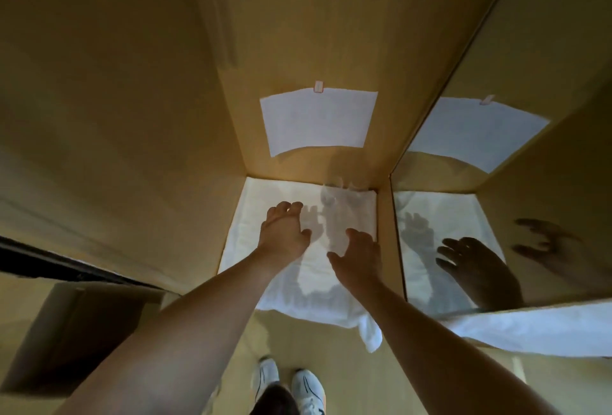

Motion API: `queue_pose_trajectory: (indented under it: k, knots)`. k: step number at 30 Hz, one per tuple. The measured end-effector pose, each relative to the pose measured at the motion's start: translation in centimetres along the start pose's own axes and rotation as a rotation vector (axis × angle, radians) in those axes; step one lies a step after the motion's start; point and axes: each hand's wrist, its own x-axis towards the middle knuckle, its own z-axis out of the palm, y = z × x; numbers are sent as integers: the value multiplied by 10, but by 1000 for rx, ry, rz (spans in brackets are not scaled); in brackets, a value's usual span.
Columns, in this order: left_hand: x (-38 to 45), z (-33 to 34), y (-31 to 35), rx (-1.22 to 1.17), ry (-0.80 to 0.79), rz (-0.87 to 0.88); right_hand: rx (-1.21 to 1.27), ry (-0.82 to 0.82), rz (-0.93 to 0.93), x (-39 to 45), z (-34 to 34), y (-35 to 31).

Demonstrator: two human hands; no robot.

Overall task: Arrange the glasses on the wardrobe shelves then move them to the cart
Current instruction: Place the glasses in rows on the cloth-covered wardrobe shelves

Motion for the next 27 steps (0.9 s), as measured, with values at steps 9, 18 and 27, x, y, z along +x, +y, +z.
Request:
queue_pose_trajectory:
  k: [9,18,27]
  knots:
    - [68,20,-17,-78,-17,26,48,-15,153,44,34,-14]
    - [158,50,-41,-144,-20,-6,181,75,277,121,58,-20]
    - [228,95,-40,-255,-45,18,301,170,398,213,84,5]
